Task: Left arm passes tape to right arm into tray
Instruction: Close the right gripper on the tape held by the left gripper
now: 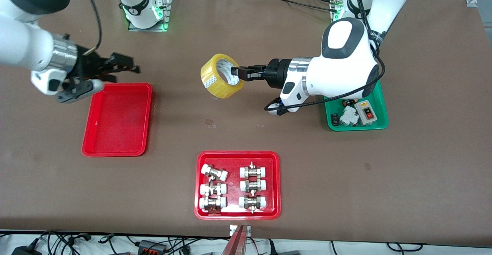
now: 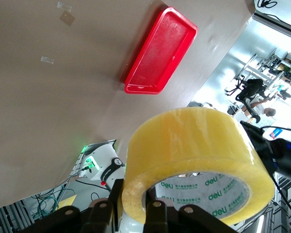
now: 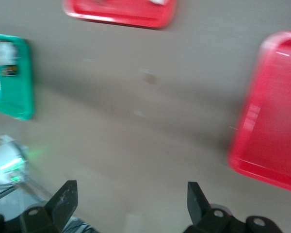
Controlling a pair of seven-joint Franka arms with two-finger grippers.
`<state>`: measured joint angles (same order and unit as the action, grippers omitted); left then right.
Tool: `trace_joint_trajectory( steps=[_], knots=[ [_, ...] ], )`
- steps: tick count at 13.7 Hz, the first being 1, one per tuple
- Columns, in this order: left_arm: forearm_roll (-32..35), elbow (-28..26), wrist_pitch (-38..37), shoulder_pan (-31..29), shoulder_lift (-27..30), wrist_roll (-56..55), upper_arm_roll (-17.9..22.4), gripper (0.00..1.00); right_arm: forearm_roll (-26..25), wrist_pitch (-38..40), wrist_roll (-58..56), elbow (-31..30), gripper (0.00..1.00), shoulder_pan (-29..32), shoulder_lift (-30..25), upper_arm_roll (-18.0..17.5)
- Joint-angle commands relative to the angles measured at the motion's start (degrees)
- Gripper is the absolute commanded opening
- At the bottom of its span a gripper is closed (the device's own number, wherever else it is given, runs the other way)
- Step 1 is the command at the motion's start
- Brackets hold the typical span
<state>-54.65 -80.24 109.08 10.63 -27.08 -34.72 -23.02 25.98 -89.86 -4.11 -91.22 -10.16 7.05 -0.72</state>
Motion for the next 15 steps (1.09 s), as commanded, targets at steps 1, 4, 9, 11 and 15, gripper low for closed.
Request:
trace_joint_trajectory(
  steps=[1,4,9,11,15],
  knots=[
    [-1.3,1.4,-0.5,-1.3,0.2,-0.7,0.0,0.0,7.8,-1.3,5.7,9.3,1.0,-4.6,4.6,0.5],
    [-1.3,1.4,-1.3,-1.3,0.3,-0.7,0.0,0.0,15.1,-4.9,14.0,13.4,1.0,-7.8,7.0,0.5],
    [-1.2,1.4,-1.3,-1.2,0.2,-0.6,0.0,0.0,15.4,-15.9,15.6,13.5,1.0,-14.0,8.6,0.5],
    [-1.2,1.5,-1.4,-1.1,0.2,-0.5,0.0,0.0,15.5,-16.4,15.6,13.5,1.0,-14.3,9.3,0.5],
    [-1.2,1.4,-1.4,-1.0,0.2,-0.4,0.0,0.0,16.7,-16.5,15.5,13.6,1.0,-15.1,10.3,0.5]
  ],
)
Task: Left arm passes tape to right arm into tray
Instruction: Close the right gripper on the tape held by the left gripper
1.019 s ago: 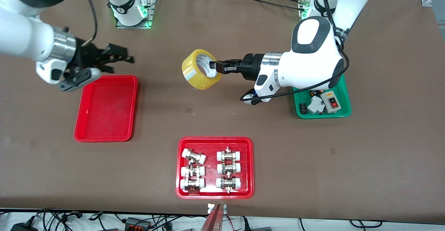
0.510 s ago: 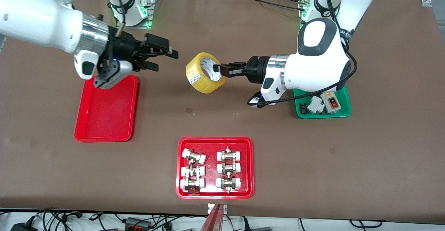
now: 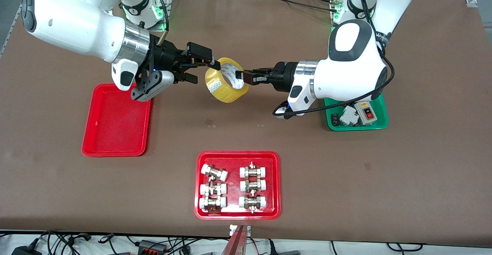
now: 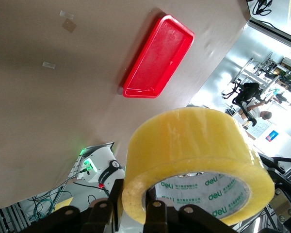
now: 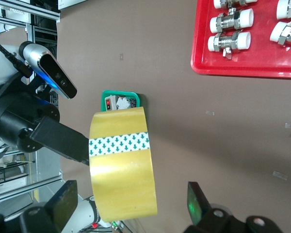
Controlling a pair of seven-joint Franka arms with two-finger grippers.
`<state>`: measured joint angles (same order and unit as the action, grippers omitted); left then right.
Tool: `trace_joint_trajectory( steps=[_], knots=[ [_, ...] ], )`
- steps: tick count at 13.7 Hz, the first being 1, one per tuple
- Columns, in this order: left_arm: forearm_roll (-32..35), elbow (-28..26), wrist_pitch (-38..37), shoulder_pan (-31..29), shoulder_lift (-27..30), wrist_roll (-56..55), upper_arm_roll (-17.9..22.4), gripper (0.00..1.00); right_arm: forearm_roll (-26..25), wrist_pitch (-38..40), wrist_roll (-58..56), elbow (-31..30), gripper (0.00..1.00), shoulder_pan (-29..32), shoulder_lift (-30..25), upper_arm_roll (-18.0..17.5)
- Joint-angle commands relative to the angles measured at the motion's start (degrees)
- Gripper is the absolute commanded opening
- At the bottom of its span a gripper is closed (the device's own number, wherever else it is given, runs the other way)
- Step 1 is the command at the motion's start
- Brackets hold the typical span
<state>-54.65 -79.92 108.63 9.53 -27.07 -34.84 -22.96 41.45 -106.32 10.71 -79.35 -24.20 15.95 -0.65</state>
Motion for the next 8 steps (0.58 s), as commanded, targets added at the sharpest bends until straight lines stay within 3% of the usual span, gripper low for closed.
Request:
trace_joint_trajectory(
  steps=[1,8],
  knots=[
    [-1.1,1.1,-1.0,0.1,0.2,-0.3,-0.1,0.0,1.3,-0.6,0.9,1.7,1.0,-1.4,1.6,0.4],
    [-1.0,1.1,-1.0,0.0,0.2,-0.2,-0.1,0.0,1.6,-1.3,0.2,1.7,1.0,-2.3,1.5,0.5]
  ],
)
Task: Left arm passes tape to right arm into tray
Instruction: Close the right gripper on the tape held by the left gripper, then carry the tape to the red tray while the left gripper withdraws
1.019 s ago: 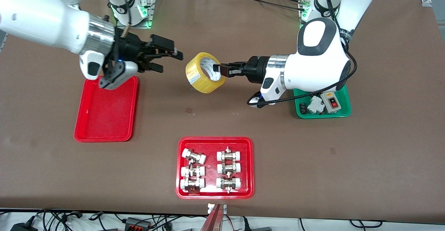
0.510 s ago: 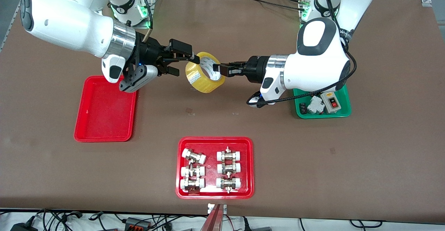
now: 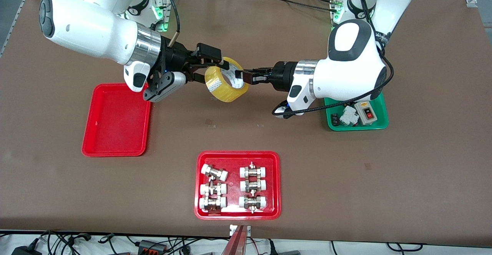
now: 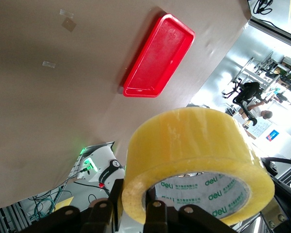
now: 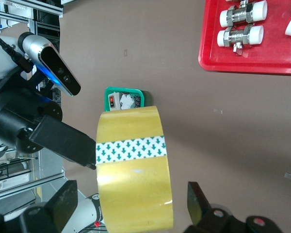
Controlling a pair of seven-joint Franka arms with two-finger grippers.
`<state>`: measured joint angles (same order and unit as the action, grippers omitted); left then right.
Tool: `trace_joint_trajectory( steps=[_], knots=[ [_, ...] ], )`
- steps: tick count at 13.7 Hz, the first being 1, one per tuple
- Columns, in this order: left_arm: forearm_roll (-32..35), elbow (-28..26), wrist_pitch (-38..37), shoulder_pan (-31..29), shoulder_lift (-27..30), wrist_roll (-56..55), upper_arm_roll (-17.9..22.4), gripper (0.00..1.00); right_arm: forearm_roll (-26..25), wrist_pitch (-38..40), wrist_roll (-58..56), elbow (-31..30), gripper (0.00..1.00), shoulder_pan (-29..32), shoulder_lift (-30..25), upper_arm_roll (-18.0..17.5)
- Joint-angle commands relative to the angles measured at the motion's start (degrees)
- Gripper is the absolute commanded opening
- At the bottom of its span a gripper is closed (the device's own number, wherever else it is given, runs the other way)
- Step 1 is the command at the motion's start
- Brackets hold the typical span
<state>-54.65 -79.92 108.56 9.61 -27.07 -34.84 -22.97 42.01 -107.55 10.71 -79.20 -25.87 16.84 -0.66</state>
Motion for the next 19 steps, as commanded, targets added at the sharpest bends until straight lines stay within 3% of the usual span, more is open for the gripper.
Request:
trace_joint_trajectory(
  steps=[1,3,6,9,13,14,15,18,19],
  knots=[
    [-1.0,1.1,-0.9,0.0,0.2,-0.2,-0.1,0.0,1.1,0.0,0.2,1.6,1.0,-0.6,0.6,0.5],
    [-0.9,1.1,-0.9,0.0,0.2,-0.2,-0.1,0.0,1.1,0.0,-0.2,1.6,0.95,-0.5,0.6,0.5],
    [-0.9,1.1,-0.9,0.0,0.2,-0.2,-0.1,0.0,1.1,0.0,0.4,1.6,0.65,-0.4,0.7,0.5],
    [-0.8,1.1,-0.9,0.0,0.2,-0.1,-0.1,0.0,1.1,0.0,0.3,1.6,0.56,-0.1,0.7,0.5],
    [-0.6,1.1,-1.2,-0.2,0.2,0.1,-0.1,0.01,1.1,0.0,0.2,1.6,0.54,-0.1,0.7,0.5],
    [-0.7,1.2,-2.3,-0.4,0.2,-0.3,-0.1,0.21,1.1,0.0,0.1,1.5,0.54,-0.1,0.7,0.5],
    [-0.5,1.2,-4.3,-1.5,0.2,-0.1,0.0,0.99,1.1,0.1,0.1,1.6,0.54,-0.1,0.7,0.5],
    [1.1,1.2,-13.2,-5.9,1.2,-0.2,0.6,1.0,1.1,0.1,-0.2,1.5,0.54,-0.1,0.7,0.5],
    [5.7,1.2,-16.5,-7.1,2.6,-0.2,0.6,1.0,1.1,0.1,-0.3,1.6,0.54,-0.1,0.7,0.6]
  ],
)
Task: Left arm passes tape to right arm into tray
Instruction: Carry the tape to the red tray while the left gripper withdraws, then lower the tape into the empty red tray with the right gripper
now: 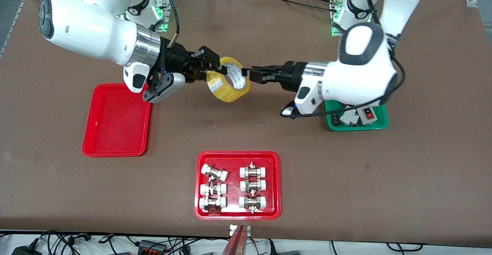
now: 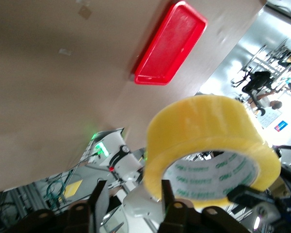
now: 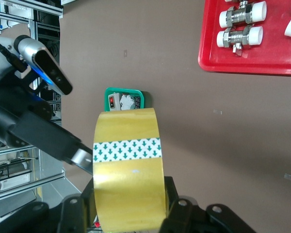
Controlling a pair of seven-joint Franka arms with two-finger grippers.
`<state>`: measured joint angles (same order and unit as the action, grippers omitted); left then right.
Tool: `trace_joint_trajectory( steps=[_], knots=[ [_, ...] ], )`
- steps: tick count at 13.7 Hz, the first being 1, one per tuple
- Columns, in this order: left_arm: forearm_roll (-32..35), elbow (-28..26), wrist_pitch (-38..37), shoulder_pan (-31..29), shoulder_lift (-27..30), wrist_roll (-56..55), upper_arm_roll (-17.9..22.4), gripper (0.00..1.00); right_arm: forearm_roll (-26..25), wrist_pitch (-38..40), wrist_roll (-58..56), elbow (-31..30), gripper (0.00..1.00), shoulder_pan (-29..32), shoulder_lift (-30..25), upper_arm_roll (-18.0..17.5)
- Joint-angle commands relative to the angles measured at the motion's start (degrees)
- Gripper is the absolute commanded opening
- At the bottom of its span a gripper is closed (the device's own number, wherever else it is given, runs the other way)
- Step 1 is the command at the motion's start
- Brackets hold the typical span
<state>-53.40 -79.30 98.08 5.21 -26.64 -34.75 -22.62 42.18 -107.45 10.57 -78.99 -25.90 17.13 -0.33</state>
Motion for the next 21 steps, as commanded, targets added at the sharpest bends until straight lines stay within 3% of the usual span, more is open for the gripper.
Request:
trace_joint_trajectory(
  steps=[1,4,6,8,11,14,16,19,21],
  knots=[
    [10.4,0.5,-8.8,-4.1,4.6,-0.3,0.0,1.0,1.0,0.0,-0.1,1.3,0.54,0.0,0.4,0.2],
    [24.4,0.5,-17.3,-8.3,7.7,2.4,0.0,1.0,0.5,0.6,-0.2,0.8,0.51,1.2,0.5,0.7],
    [37.3,-0.1,-20.3,-8.8,10.3,12.6,-0.2,1.0,0.2,2.1,0.1,-0.5,0.51,5.6,0.9,0.8],
    [45.6,-1.4,-22.1,-9.8,12.7,21.7,0.3,1.0,0.2,3.6,-0.1,-0.5,0.51,10.3,3.7,0.7],
    [47.3,-8.7,-19.2,-16.3,18.2,27.3,-0.1,1.0,0.0,9.6,-2.6,-0.5,0.51,18.9,8.0,0.8],
    [47.3,-20.2,-9.1,-18.5,26.5,34.6,0.2,1.0,0.0,15.7,-12.9,-0.6,0.51,29.5,15.3,0.8],
    [48.4,-19.9,-8.2,-19.3,27.2,37.6,0.3,1.0,0.2,19.8,-19.2,-0.6,0.51,35.5,19.3,0.8],
    [51.6,-13.1,-10.0,-18.2,25.7,42.3,1.2,1.0,0.1,22.5,-30.6,-1.6,0.51,42.5,24.3,0.8],
    [52.9,-10.4,-11.3,-13.4,25.1,42.1,5.6,1.0,-0.1,22.4,-36.0,-3.4,0.51,45.2,25.9,0.8]
  ],
)
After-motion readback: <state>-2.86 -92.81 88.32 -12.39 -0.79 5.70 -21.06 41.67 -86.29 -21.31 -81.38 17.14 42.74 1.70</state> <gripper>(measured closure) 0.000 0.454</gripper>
